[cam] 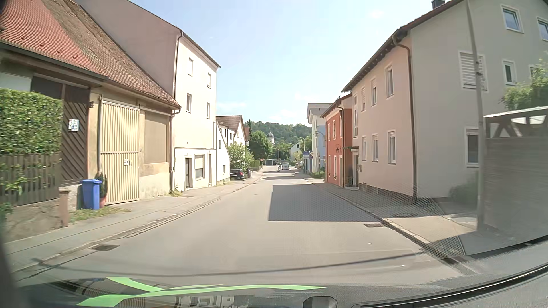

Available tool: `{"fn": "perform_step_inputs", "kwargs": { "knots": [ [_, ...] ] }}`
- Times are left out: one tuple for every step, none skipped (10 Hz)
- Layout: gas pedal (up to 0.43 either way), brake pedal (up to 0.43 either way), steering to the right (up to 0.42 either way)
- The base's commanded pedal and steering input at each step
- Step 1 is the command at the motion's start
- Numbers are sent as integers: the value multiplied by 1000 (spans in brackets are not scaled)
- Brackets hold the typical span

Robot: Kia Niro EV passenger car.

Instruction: Follow the waypoints while adhering to traffic rules and regulations

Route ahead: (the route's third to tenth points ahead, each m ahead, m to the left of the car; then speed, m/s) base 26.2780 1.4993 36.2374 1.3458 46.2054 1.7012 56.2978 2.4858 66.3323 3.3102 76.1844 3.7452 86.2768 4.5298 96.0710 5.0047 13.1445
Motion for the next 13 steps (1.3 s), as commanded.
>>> {"fn": "perform_step_inputs", "kwargs": {
  "knots": [
    [0, 0, -11],
    [0, 0, -10],
    [0, 0, -10],
    [0, 0, -8],
    [0, 0, -8],
    [0, 0, -8],
    [0, 0, -8],
    [0, 0, -8],
    [20, 0, -7],
    [28, 0, -4],
    [28, 0, 3],
    [0, 0, 3],
    [0, 0, 3]
  ]
}}
